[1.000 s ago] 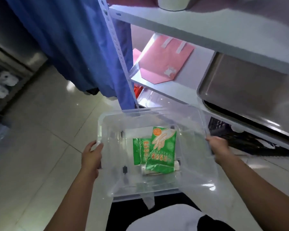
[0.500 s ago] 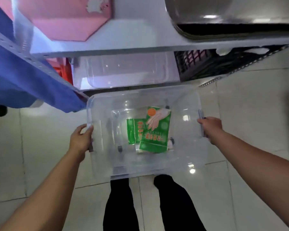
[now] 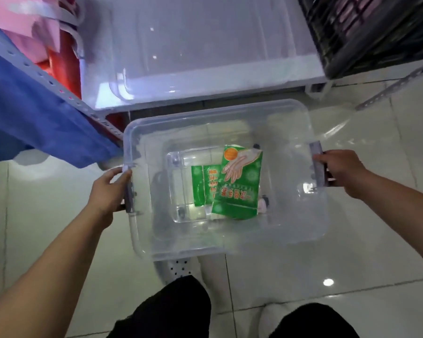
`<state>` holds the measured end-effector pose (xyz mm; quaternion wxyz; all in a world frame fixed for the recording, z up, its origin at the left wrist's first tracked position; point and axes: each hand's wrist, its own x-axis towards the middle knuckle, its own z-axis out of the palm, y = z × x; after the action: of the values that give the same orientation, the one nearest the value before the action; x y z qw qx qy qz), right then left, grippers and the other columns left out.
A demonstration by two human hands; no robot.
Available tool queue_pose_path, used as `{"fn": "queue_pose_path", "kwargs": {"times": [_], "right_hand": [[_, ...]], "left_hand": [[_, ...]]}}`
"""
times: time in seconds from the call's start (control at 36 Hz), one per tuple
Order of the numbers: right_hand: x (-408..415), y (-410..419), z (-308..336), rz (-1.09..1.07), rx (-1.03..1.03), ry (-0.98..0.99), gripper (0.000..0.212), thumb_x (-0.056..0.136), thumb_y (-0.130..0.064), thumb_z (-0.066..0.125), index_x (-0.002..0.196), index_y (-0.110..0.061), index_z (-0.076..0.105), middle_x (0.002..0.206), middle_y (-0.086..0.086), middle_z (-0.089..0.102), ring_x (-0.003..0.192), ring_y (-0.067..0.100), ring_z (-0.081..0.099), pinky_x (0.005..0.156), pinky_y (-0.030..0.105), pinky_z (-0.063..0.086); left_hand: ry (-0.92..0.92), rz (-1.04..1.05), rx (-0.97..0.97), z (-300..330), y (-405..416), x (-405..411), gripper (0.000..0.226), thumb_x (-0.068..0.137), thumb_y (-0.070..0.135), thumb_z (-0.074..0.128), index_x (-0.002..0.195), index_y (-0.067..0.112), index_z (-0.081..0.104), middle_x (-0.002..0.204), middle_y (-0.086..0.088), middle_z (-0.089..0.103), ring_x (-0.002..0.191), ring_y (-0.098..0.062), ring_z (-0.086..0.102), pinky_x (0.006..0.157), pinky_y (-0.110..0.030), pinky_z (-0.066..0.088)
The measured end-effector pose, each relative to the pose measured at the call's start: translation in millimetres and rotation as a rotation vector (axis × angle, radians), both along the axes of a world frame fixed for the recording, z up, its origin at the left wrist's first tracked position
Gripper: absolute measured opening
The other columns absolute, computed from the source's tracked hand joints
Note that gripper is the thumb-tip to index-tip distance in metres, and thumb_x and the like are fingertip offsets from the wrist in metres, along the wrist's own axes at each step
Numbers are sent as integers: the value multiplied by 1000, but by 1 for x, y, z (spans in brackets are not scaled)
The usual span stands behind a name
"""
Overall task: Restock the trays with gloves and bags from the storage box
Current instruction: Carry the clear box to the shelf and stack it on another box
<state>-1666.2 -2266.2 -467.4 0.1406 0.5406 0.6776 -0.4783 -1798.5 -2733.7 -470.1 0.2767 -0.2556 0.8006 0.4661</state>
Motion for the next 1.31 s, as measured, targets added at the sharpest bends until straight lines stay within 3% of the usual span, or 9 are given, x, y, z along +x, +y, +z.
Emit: {"fn": "queue_pose_path", "kwargs": {"times": [0.11, 0.31, 0.39, 0.64, 0.75, 1.08, 1.17, 1.22, 1.31], "right_hand": [[-9, 11, -13, 12, 182, 73, 9, 86, -9, 57, 86, -14, 64, 93, 14, 63, 81, 32, 63, 75, 38, 51], [-109, -26, -21, 549, 606, 523, 48, 86, -27, 63, 133, -21, 55, 135, 5, 56, 120, 24, 54, 102, 37, 44], [-153, -39, -33, 777, 804, 425, 53, 90, -24, 57, 141, -21, 45, 151, 8, 38, 129, 36, 40, 109, 42, 34], [-116, -33, -26, 695, 1225, 265, 15, 80, -10, 59, 92, -16, 53, 101, 13, 57, 104, 34, 41, 88, 47, 31], [-77, -25, -14, 676, 1178, 525, 14, 75, -14, 69, 85, -16, 60, 92, 8, 61, 99, 33, 45, 86, 49, 35], [-48, -31, 120, 396, 1181, 1034, 30, 73, -15, 68, 100, -6, 60, 100, 21, 55, 100, 38, 48, 87, 45, 32], [-46, -15, 168, 445, 1164, 1228, 38, 79, -20, 66, 115, -12, 62, 109, 17, 58, 104, 34, 52, 92, 50, 39], [-48, -3, 190, 476, 1090, 1342, 43, 85, -24, 66, 127, -19, 60, 117, 9, 61, 106, 17, 53, 96, 32, 43], [-60, 1, 194, 442, 816, 1296, 43, 87, -28, 65, 130, -22, 60, 123, -5, 62, 105, 4, 55, 93, 18, 43]], "left_hand": [[84, 10, -106, -24, -12, -8, 29, 99, 32, 57, 123, 18, 64, 124, -12, 66, 104, -35, 64, 85, -46, 56], [758, -301, -379, -11, 15, -71, 36, 92, 20, 56, 128, 24, 60, 124, -5, 68, 110, -26, 63, 102, -42, 48], [941, -539, -488, -9, 51, -102, 49, 89, 19, 61, 137, 19, 54, 137, -11, 58, 123, -31, 53, 105, -37, 39], [1079, -961, -1180, -6, 58, -90, 19, 72, -8, 61, 90, -2, 62, 89, -26, 62, 96, -43, 58, 98, -53, 39], [1149, -1026, -1171, 1, 37, -53, 22, 67, -6, 70, 85, 4, 63, 82, -18, 61, 88, -37, 60, 93, -49, 42], [1371, -398, -839, 153, 18, 1, 38, 72, 10, 85, 100, 1, 61, 121, -19, 52, 116, -42, 43, 101, -46, 31], [1607, -270, -649, 192, 12, -3, 43, 75, 13, 76, 116, 6, 64, 115, 14, 43, 113, -9, 41, 105, -20, 26], [1717, -172, -587, 212, 8, -11, 48, 77, 13, 69, 125, 17, 65, 113, 23, 43, 110, -2, 41, 106, -25, 37], [1594, -110, -504, 218, 11, -22, 51, 75, 11, 64, 124, 19, 65, 105, 24, 51, 101, 11, 46, 97, -12, 38]]}}
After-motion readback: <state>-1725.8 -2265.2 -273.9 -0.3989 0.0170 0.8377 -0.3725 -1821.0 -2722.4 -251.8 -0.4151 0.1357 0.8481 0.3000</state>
